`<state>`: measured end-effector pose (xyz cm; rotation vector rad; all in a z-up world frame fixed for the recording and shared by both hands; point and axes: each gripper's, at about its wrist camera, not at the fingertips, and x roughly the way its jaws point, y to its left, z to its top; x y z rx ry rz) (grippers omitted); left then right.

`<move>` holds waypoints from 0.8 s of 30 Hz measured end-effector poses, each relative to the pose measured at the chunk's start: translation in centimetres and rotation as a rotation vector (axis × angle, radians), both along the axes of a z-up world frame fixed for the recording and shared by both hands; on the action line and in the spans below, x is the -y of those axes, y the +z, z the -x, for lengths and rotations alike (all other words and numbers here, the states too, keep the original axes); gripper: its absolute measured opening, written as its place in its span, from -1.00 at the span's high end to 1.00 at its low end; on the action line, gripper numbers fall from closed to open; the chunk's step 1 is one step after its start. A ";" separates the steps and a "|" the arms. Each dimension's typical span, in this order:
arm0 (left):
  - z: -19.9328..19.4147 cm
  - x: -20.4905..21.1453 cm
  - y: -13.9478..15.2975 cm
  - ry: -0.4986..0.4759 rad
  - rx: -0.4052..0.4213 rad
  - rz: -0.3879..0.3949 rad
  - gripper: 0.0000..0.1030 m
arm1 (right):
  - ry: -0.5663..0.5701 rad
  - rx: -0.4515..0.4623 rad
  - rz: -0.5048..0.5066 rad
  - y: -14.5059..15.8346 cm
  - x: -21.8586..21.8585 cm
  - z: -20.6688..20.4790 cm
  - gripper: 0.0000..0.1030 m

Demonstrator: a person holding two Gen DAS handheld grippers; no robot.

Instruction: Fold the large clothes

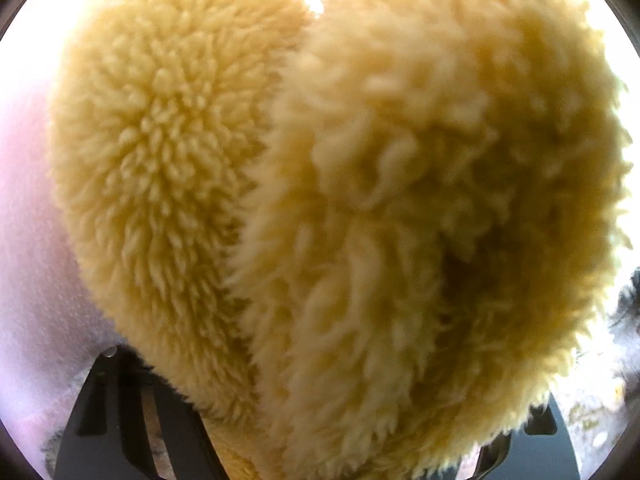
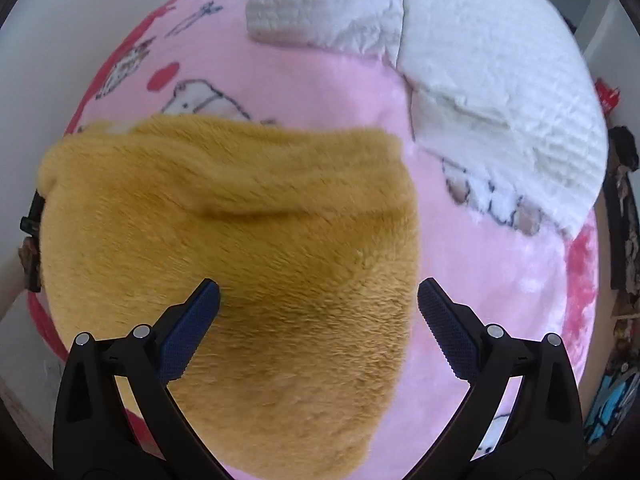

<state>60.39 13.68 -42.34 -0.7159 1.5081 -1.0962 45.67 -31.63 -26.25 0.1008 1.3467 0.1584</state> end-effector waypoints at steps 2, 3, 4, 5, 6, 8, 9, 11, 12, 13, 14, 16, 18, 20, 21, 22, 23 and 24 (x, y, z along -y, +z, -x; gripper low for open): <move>0.2 0.5 0.5 -0.005 -0.005 -0.016 -0.45 | -0.002 -0.041 -0.111 -2.8 1.8 -0.1 -0.84; 1.0 0.4 0.5 -0.017 -0.003 -0.032 -0.46 | -0.009 -0.070 -0.185 -4.1 2.8 -0.3 -0.84; 1.1 0.9 0.8 -0.023 -0.003 -0.044 -0.49 | -0.013 -0.105 -0.246 -5.0 3.3 -0.4 -0.84; 1.0 1.4 1.0 -0.033 -0.003 -0.066 -0.52 | -0.018 -0.144 -0.323 -6.1 4.1 -0.4 -0.84; 0.9 1.1 1.1 -0.038 -0.002 -0.073 -0.54 | -0.027 -0.171 -0.372 -7.0 4.8 -0.3 -0.84; 0.6 1.5 1.0 -0.045 -0.003 -0.085 -0.57 | -0.022 -0.189 -0.408 -8.6 5.7 0.1 -0.85; 0.4 1.8 1.0 -0.049 -0.005 -0.093 -0.57 | -0.009 -0.201 -0.413 -9.4 5.9 0.2 -0.85; 0.2 2.2 1.2 -0.059 -0.010 -0.107 -0.58 | 0.011 -0.187 -0.437 -10.3 6.1 0.3 -0.85; 0.0 2.5 1.2 -0.067 -0.014 -0.115 -0.58 | 0.012 -0.179 -0.444 -10.8 6.2 0.3 -0.85; -0.1 2.7 1.3 -0.071 -0.018 -0.121 -0.59 | 0.002 -0.190 -0.466 -11.5 6.3 0.2 -0.86; -0.2 2.8 1.3 -0.073 -0.022 -0.124 -0.60 | -0.008 -0.202 -0.476 -12.0 6.2 0.1 -0.86; -0.6 3.3 1.2 -0.082 -0.032 -0.134 -0.60 | 0.013 -0.214 -0.462 -12.0 5.5 -0.2 -0.87; -1.1 3.5 1.5 -0.093 -0.038 -0.138 -0.61 | 0.047 -0.234 -0.450 -12.0 4.8 -0.5 -0.87; -1.5 3.7 1.6 -0.097 -0.047 -0.137 -0.61 | 0.046 -0.255 -0.485 -12.2 4.8 -0.7 -0.87; -1.6 3.7 1.6 -0.098 -0.049 -0.137 -0.61 | 0.059 -0.265 -0.512 -12.3 4.8 -0.7 -0.87; -1.7 4.0 1.7 -0.100 -0.051 -0.138 -0.61 | 0.073 -0.268 -0.527 -12.3 4.7 -0.7 -0.87; -1.9 4.1 1.8 -0.104 -0.053 -0.140 -0.61 | 0.087 -0.261 -0.551 -12.2 4.6 -0.8 -0.87; -1.8 4.2 1.8 -0.106 -0.054 -0.141 -0.61 | 0.095 -0.260 -0.604 -12.2 4.4 -0.7 -0.86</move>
